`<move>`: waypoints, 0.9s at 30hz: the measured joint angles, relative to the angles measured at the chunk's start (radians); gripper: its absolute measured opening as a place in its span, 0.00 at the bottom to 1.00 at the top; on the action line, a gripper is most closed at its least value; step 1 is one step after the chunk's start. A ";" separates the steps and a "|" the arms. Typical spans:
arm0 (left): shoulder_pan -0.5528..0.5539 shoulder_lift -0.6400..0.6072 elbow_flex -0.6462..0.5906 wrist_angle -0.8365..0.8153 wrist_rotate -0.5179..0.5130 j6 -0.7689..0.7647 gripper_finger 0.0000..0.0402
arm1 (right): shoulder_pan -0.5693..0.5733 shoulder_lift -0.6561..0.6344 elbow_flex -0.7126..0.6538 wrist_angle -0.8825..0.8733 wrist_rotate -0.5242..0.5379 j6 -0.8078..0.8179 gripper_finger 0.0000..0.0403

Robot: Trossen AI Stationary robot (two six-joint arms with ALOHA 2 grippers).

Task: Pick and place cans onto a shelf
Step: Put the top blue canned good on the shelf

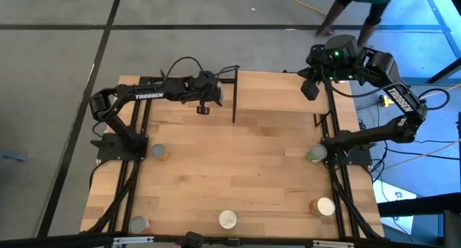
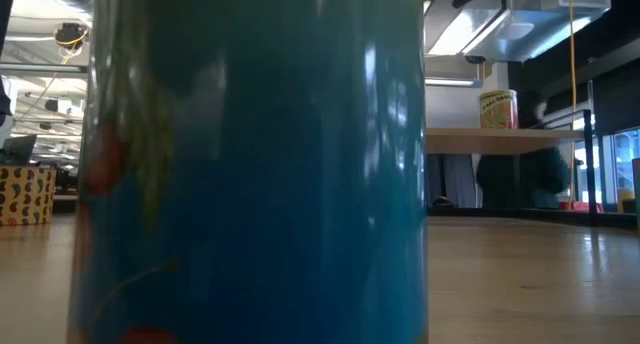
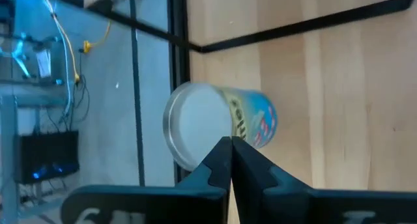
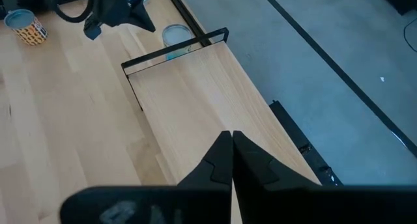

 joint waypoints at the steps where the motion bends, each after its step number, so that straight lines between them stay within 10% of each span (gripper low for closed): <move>1: 0.003 0.000 0.000 -0.006 0.001 -0.014 0.02 | 0.000 0.000 0.000 0.000 0.000 0.000 0.01; 27: 0.056 0.030 0.000 -0.002 0.127 0.045 0.08 | 0.000 0.000 0.000 0.000 -0.001 0.000 0.01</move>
